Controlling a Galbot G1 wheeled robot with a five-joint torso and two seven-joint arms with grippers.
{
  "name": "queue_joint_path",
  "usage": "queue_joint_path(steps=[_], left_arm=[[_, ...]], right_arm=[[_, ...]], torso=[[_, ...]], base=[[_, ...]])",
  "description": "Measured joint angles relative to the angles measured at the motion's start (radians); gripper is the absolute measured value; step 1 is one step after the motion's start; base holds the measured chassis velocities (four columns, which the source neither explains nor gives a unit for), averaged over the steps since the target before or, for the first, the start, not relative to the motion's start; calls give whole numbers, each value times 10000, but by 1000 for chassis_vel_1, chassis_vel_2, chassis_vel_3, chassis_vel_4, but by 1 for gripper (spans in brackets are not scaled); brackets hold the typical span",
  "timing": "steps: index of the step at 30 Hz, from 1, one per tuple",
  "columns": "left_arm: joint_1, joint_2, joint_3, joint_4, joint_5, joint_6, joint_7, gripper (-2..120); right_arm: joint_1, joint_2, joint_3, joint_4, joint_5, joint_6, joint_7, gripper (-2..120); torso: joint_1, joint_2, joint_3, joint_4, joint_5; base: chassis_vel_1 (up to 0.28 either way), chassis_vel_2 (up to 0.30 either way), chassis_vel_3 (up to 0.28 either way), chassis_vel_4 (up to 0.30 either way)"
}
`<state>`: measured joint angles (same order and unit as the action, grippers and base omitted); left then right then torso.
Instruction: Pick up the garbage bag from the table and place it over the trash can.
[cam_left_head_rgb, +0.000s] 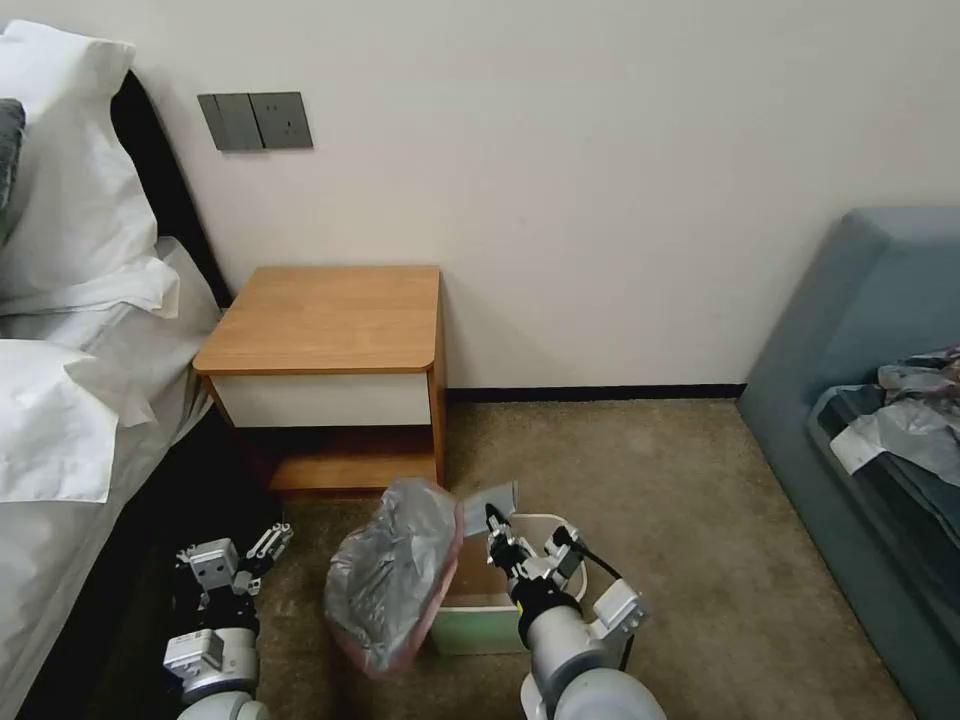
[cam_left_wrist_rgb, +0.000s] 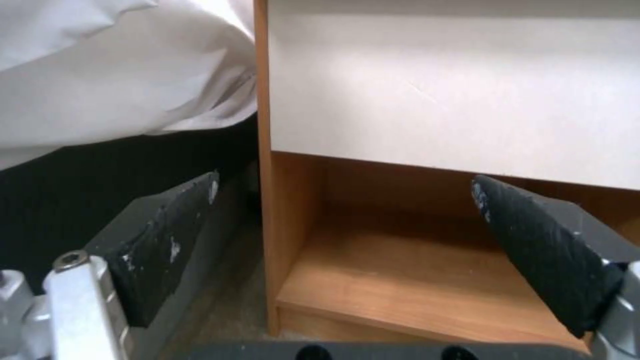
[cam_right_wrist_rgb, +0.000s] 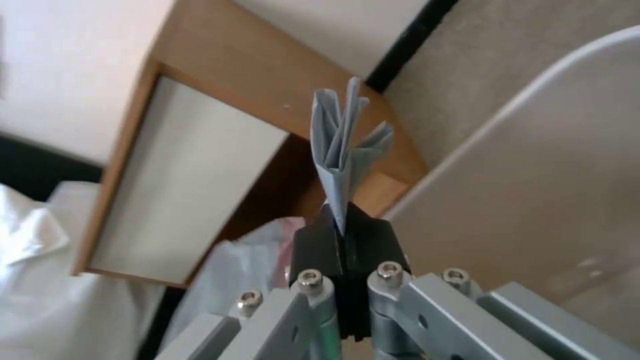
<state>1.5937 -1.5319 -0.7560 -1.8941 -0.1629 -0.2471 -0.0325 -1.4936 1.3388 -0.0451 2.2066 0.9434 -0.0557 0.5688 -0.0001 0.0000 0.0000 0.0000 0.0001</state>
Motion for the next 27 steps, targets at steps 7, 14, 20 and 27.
queue_joint_path(steps=[7, 14, 20, 27], left_arm=[[-441, 138, 52, 432, -1, -29, 1, 100], [-696, 216, 137, 524, -20, 38, 1, 100], [-774, 316, 168, 605, -35, 81, 9, 100], [-446, 573, 280, 233, -26, 441, 76, 100]], right_arm=[[-308, 36, 253, -67, -207, -393, 191, 0], [-394, 15, 345, 35, -101, -687, 232, 0], [-552, -78, 477, 101, -8, -1022, 230, 3], [-566, -322, 719, 302, 197, -1442, 538, 26]], torso=[[0, 0, 0, 0, -1], [0, 0, 0, 1, 0], [1, 0, 1, 0, -1], [1, 0, 0, 0, 0]], base=[[0, 0, 0, 0], [0, 0, 0, 0], [0, 0, 0, 0], [0, 0, 0, 0]])
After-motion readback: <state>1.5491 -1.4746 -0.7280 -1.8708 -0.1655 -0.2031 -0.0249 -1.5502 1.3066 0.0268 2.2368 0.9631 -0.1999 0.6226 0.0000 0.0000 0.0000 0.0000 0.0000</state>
